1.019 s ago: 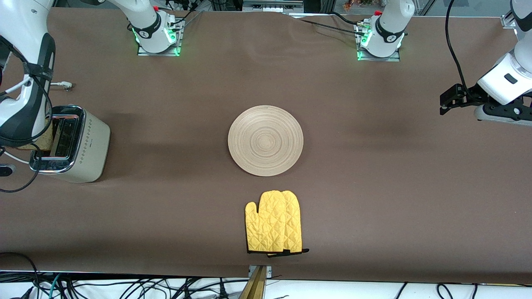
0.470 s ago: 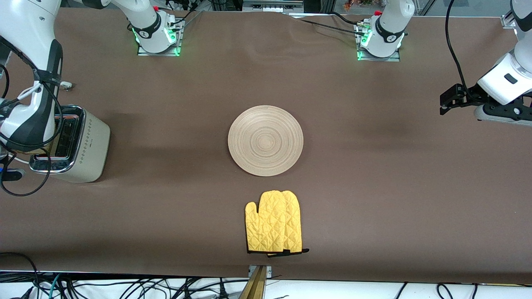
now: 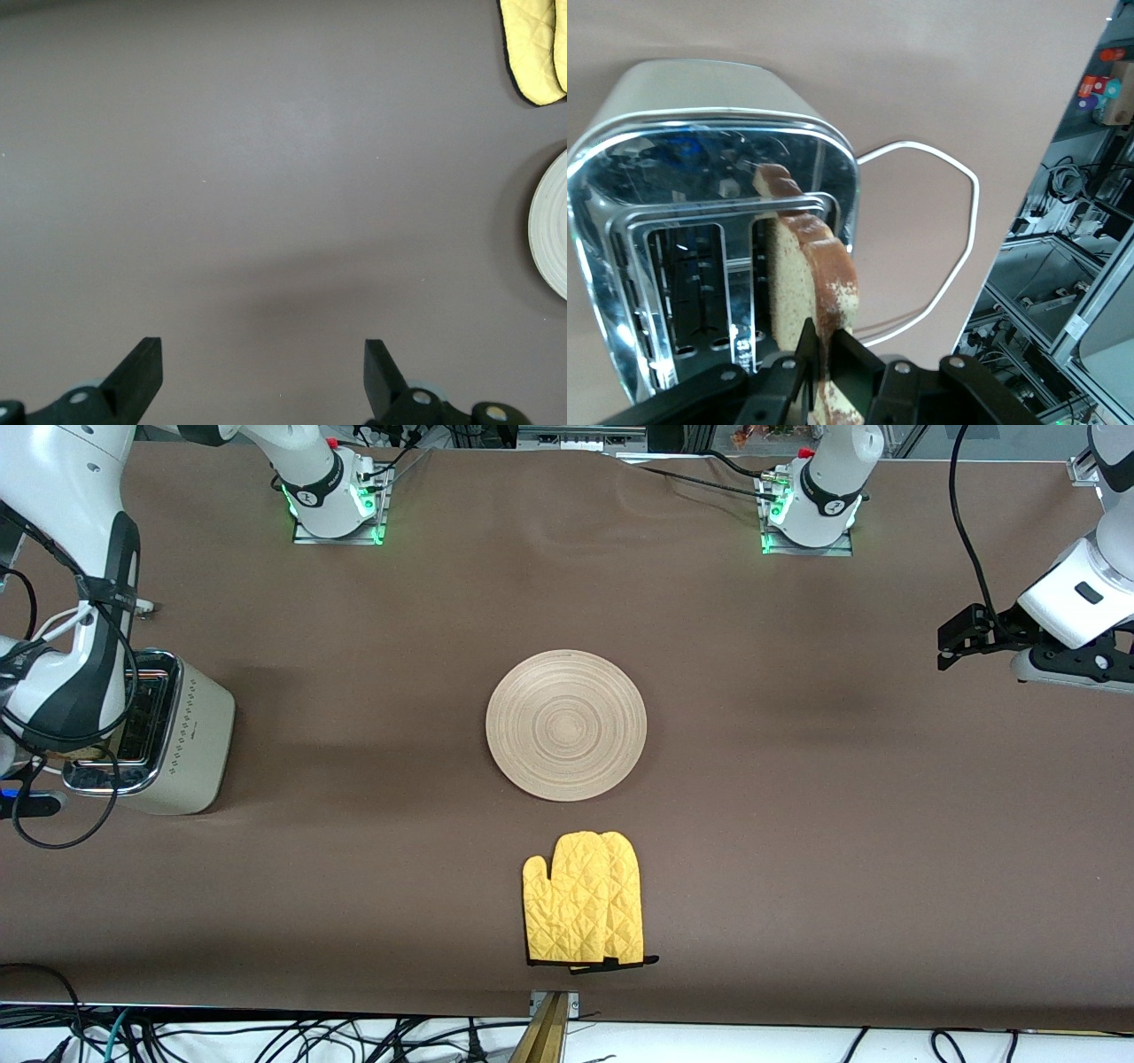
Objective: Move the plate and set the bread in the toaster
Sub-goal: 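Lower the bread into the toaster slot with the right gripper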
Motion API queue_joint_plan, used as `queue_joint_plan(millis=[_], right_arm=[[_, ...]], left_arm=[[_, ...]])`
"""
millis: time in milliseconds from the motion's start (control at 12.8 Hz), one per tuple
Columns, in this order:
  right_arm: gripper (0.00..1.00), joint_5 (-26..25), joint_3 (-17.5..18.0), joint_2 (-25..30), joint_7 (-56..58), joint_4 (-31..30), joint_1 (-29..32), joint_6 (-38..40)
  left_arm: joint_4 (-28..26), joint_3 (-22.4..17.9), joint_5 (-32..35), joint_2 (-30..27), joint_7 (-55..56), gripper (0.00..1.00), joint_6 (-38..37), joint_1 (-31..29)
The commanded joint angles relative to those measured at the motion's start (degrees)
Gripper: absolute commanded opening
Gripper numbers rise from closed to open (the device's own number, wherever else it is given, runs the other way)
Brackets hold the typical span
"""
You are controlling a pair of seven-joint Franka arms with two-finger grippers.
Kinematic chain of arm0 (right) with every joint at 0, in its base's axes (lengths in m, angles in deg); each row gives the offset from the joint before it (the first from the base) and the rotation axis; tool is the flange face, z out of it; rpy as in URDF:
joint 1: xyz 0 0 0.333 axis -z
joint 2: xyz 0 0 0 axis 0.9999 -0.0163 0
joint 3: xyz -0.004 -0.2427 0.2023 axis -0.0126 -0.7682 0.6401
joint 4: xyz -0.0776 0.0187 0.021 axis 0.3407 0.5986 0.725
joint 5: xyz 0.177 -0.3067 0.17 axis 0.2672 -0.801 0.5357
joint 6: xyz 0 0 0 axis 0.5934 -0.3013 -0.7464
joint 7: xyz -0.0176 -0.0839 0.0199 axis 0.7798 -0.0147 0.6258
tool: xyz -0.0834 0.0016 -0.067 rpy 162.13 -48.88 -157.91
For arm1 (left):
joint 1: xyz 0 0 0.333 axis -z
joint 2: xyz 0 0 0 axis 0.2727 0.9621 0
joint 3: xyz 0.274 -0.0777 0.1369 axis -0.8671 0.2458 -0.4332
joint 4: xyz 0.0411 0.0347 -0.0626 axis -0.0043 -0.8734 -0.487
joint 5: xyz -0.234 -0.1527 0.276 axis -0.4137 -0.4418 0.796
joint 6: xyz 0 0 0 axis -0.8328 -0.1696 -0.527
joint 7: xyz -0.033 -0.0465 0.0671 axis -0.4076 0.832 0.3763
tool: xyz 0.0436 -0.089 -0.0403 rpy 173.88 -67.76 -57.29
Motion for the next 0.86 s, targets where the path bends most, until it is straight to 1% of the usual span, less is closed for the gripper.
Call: queue_joint_plan(millis=[0, 235, 314, 392, 549, 627, 705, 784], right_arm=[[0.06, 2.11, 0.24, -1.21, -1.30, 0.11, 0.08, -1.90], [0.08, 3.08, 0.32, -2.00, -1.38, -0.06, 0.17, -2.70], [0.14, 3.34, 0.32, -2.00, -1.39, -0.15, 0.17, -2.70], [0.17, 4.30, 0.32, -2.00, -1.30, -0.50, 0.25, -2.87], [0.23, 4.58, 0.32, -2.09, -1.30, -1.20, 0.25, -3.75], [0.37, 4.58, 0.32, -2.00, -1.30, -1.29, 0.25, -4.01], [0.65, 4.67, 0.32, -2.00, -1.12, -1.29, 0.43, -3.93], [0.99, 4.67, 0.32, -2.00, -0.69, -1.29, 0.69, -3.75]], left_arm=[[0.65, 0.16, -1.34, -0.05, 0.10, 1.00, -0.77, -0.35], [0.65, 0.16, -1.34, -0.05, 0.10, 1.00, -0.77, -0.35], [0.65, 0.16, -1.34, -0.05, 0.10, 1.00, -0.77, -0.27], [0.65, 0.16, -1.34, -0.05, 0.10, 1.00, -0.77, -0.35], [0.65, 0.16, -1.34, -0.05, 0.10, 1.00, -0.77, -0.35], [0.65, 0.16, -1.34, -0.05, 0.10, 1.00, -0.77, -0.35], [0.65, 0.16, -1.34, -0.05, 0.10, 1.00, -0.77, -0.35], [0.65, 0.16, -1.34, -0.05, 0.10, 1.00, -0.77, -0.27]])
